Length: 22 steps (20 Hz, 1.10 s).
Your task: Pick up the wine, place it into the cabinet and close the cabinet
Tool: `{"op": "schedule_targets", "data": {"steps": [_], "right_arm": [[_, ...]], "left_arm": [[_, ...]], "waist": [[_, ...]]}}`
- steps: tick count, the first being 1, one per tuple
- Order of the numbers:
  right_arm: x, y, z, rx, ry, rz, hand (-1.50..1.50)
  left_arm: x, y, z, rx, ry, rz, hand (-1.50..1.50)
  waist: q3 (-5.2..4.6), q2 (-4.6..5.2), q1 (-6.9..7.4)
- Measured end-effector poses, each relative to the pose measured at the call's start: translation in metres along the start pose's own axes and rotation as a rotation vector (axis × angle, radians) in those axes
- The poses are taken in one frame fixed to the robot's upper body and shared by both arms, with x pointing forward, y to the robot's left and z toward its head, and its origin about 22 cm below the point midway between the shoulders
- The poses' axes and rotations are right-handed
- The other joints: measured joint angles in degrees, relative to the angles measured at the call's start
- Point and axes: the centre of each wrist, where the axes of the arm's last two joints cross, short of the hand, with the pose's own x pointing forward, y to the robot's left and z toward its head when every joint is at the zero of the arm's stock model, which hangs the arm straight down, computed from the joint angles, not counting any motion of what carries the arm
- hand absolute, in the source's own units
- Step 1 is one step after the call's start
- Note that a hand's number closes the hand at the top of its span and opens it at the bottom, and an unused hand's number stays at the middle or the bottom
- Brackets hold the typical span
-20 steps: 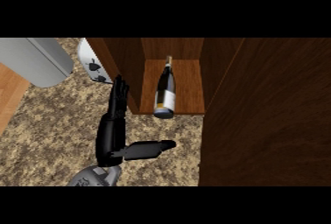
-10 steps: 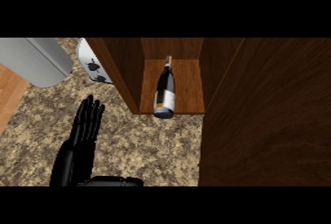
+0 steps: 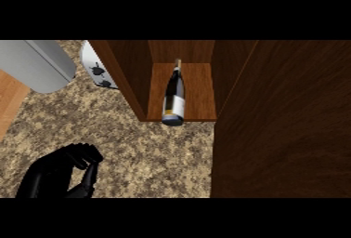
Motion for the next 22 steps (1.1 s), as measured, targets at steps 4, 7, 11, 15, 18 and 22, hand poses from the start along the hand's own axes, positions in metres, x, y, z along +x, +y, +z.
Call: {"op": "schedule_targets", "data": {"steps": [4,7,11,15,18,22], "right_arm": [[0.0,0.002,-0.002,0.022,-0.015,-0.004,1.5],[0.0,0.004,-0.007,0.052,-0.008,-0.019,1.5],[-0.002,0.014,-0.016,0.138,-0.011,-0.065,1.5],[0.0,0.022,-0.032,0.208,-0.012,-0.081,1.5],[0.006,0.031,-0.051,0.258,-0.054,-0.094,1.5],[0.019,0.045,-0.08,0.282,-0.1,-0.12,1.5]], "left_arm": [[0.006,0.017,0.006,-0.008,0.0,-0.002,1.5],[0.013,0.027,0.012,-0.016,0.0,-0.004,1.5],[0.015,0.044,0.015,-0.016,-0.004,-0.001,1.5],[0.02,0.055,0.021,-0.028,-0.003,-0.002,1.5],[0.022,0.059,0.024,-0.032,-0.001,0.0,1.5],[0.022,0.065,0.03,-0.038,0.0,0.003,1.5]], "waist": [[0.05,0.08,0.11],[0.07,0.1,0.39],[0.07,0.11,0.49],[0.05,0.17,0.93],[0.05,0.19,1.21],[0.02,0.15,1.36]]}}
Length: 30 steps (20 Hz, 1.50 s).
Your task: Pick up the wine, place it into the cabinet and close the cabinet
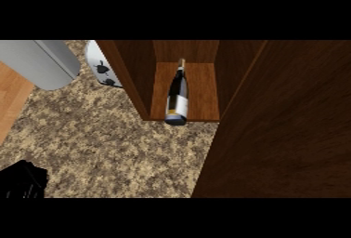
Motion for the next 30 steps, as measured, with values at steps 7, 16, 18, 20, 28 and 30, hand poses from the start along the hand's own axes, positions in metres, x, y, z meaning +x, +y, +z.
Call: {"op": "schedule_targets", "data": {"steps": [7,16,18,20,28,30], "right_arm": [[0.025,0.014,-0.059,0.062,-0.049,-0.025,1.5],[0.04,0.024,-0.133,0.046,-0.061,-0.07,1.5],[0.038,0.018,-0.151,0.038,-0.056,-0.077,1.5],[0.036,0.012,-0.162,0.027,-0.062,-0.093,1.5],[0.027,-0.005,-0.201,-0.044,-0.052,-0.155,1.5],[0.025,-0.015,-0.206,-0.066,-0.038,-0.175,1.5]], "left_arm": [[-0.001,0.017,0.005,-0.001,0.002,-0.002,1.5],[0.003,0.017,0.008,-0.01,0.006,0.001,1.5],[0.006,0.022,0.012,-0.006,0.008,0.002,1.5],[0.009,0.028,0.013,-0.006,0.004,0.006,1.5],[0.015,0.025,0.004,-0.004,0.007,0.0,1.5],[0.015,0.029,0.002,-0.005,0.003,-0.005,1.5]], "waist": [[0.02,-0.01,-0.24],[0.08,-0.05,-0.17],[0.08,-0.01,0.03],[0.08,0.0,-0.03],[0.1,0.01,-0.26],[0.1,0.02,-0.32]]}}
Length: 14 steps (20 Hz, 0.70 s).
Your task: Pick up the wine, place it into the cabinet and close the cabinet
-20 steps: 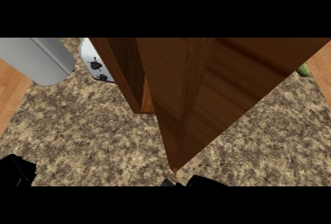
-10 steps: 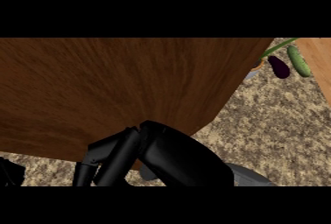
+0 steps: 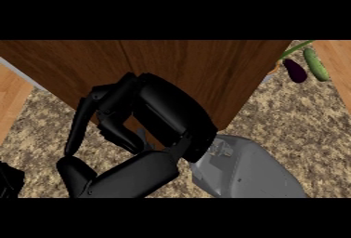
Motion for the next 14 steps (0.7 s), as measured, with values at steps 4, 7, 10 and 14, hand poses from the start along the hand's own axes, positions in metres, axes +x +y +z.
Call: {"op": "schedule_targets", "data": {"steps": [4,7,10,14], "right_arm": [[-0.008,-0.02,-0.006,-0.044,0.02,-0.025,1.5],[-0.025,-0.041,-0.01,-0.076,0.028,-0.025,1.5],[-0.033,-0.055,-0.017,-0.094,0.033,-0.018,1.5],[-0.039,-0.073,-0.023,-0.086,0.023,-0.004,1.5]], "left_arm": [[-0.005,-0.001,0.002,-0.004,-0.003,-0.01,1.5],[-0.009,-0.001,0.004,-0.008,0.002,-0.011,1.5],[-0.008,-0.004,0.003,-0.018,0.005,-0.014,1.5],[-0.008,-0.002,0.0,-0.015,0.008,-0.013,1.5]], "waist": [[-0.01,-0.01,-0.08],[0.01,0.03,-0.08],[0.04,-0.17,-0.01],[-0.16,-0.82,0.33]]}}
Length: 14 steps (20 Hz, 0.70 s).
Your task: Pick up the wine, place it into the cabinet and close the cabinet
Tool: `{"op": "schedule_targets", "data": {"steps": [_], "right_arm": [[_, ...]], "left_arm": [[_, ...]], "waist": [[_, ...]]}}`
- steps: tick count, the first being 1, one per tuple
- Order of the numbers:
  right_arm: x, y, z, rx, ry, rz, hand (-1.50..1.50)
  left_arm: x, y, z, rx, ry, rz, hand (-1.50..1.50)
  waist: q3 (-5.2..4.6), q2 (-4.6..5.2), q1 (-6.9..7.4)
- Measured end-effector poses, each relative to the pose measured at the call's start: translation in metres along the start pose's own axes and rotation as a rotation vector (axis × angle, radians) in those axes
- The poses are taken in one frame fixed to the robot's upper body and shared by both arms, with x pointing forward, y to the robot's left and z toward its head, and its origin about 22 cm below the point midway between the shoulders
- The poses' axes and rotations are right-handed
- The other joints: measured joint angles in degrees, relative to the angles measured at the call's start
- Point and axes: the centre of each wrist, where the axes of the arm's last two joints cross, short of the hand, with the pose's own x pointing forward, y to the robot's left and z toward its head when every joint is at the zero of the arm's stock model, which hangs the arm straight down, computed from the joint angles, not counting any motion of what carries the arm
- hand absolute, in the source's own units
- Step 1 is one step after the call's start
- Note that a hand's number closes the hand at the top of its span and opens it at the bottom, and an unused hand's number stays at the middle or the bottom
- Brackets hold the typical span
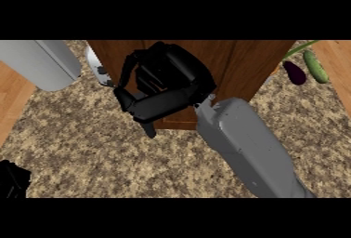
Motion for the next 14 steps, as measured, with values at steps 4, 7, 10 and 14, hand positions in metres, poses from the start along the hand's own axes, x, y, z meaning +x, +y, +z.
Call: {"op": "schedule_targets", "data": {"steps": [4,7,10,14], "right_arm": [[-0.006,-0.007,-0.004,0.035,-0.011,0.014,1.5],[-0.008,-0.014,-0.006,0.06,-0.02,0.028,1.5],[-0.01,-0.02,-0.007,0.079,-0.03,0.038,1.5],[-0.011,-0.026,-0.008,0.103,-0.032,0.043,1.5]], "left_arm": [[0.0,0.0,-0.004,0.004,-0.001,0.002,1.5],[0.002,0.0,-0.007,0.0,-0.002,-0.003,1.5],[-0.001,0.0,-0.005,-0.003,0.003,-0.001,1.5],[-0.002,-0.002,-0.006,-0.006,-0.002,0.001,1.5]], "waist": [[-0.28,-0.56,0.29],[-0.34,-0.87,0.61],[-0.45,-1.04,0.91],[-0.62,-1.2,1.17]]}}
